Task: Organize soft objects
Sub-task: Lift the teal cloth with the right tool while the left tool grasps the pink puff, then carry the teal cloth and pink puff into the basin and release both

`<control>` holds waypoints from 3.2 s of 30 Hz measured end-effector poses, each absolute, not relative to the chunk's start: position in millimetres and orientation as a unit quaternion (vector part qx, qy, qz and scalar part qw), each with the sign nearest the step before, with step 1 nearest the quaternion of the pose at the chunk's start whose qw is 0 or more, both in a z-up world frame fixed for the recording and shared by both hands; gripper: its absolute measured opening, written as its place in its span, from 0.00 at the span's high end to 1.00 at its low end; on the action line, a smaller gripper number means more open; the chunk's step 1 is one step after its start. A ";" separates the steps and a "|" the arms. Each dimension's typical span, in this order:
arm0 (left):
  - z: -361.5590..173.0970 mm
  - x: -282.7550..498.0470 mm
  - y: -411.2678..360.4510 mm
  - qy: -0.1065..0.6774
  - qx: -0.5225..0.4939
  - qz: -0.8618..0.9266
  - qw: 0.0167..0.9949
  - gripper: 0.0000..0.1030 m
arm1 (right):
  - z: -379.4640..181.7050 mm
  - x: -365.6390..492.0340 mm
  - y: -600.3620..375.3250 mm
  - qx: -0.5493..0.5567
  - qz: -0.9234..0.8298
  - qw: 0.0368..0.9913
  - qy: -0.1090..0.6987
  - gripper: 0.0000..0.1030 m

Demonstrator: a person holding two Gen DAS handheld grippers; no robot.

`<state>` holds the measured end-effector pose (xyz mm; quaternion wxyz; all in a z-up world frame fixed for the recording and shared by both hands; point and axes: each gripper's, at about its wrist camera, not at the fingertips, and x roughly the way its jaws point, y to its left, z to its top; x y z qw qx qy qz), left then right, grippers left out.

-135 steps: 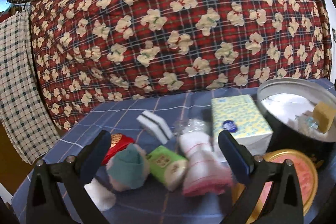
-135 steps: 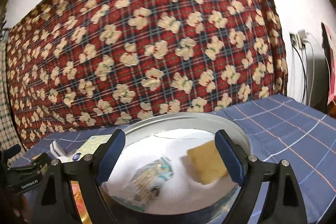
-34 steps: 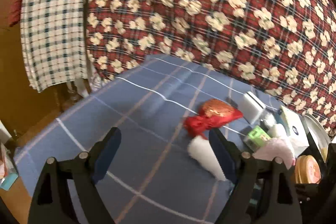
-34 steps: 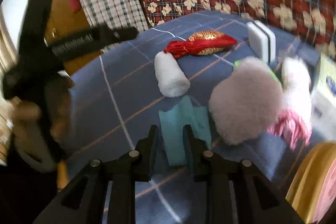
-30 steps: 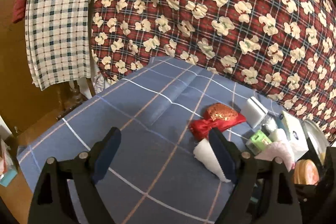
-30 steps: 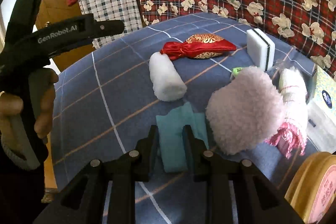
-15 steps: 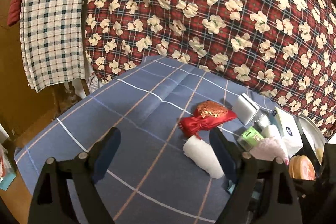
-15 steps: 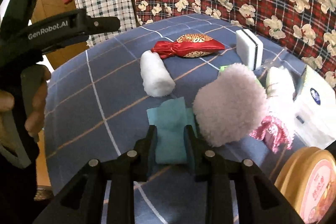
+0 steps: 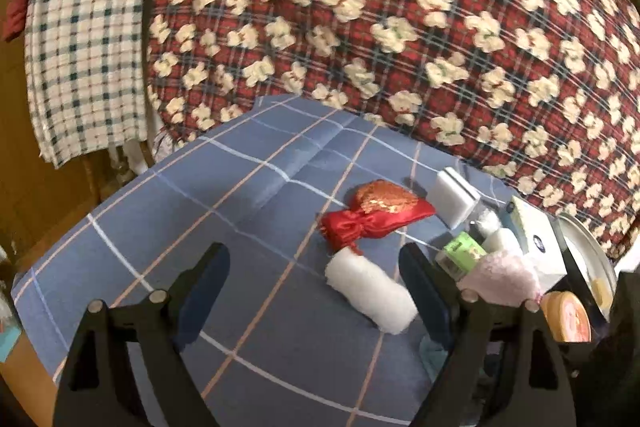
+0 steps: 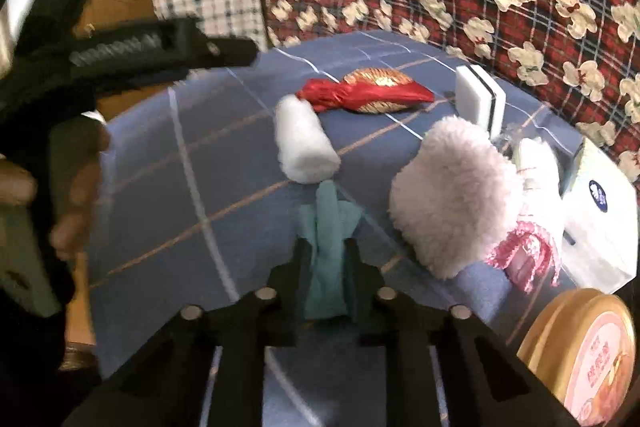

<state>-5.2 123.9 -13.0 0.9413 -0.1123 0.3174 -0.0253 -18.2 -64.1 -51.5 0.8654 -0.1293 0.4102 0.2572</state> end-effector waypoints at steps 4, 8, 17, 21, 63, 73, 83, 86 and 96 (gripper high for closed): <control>-11.3 -5.2 105.8 0.313 -0.088 -0.060 0.944 0.15 | -27.3 -27.5 -88.6 -0.047 0.304 0.874 0.376 0.86; -11.3 -2.7 73.6 0.321 -0.082 -0.104 0.938 0.15 | 13.6 -41.1 -147.6 0.039 0.265 0.926 0.266 0.86; -26.4 2.4 -36.9 0.342 0.061 -0.177 0.921 0.14 | 31.2 -57.0 -223.4 0.078 0.105 0.974 0.183 0.86; -36.1 11.0 -50.5 0.355 0.085 -0.161 0.917 0.13 | 32.1 -60.1 -223.7 0.083 0.099 0.974 0.184 0.86; 38.0 -44.8 -99.3 0.219 0.035 -0.290 0.931 0.76 | 53.7 -107.0 -311.2 0.076 -0.031 0.993 0.082 0.86; 45.0 -42.2 -190.7 0.218 0.039 -0.351 0.910 0.76 | 50.6 -115.3 -384.2 0.090 -0.109 0.986 0.089 0.86; 27.2 -19.1 -267.5 0.265 0.052 -0.351 0.896 0.76 | 34.9 -101.1 -431.1 0.096 -0.143 0.975 0.143 0.86; 17.2 -14.3 -274.7 0.280 0.054 -0.350 0.892 0.76 | 27.9 -93.1 -438.1 0.109 -0.137 0.971 0.164 0.86; 4.4 -15.3 -282.8 0.283 0.088 -0.329 0.897 0.70 | 14.2 -76.4 -433.6 0.123 -0.112 0.963 0.211 0.68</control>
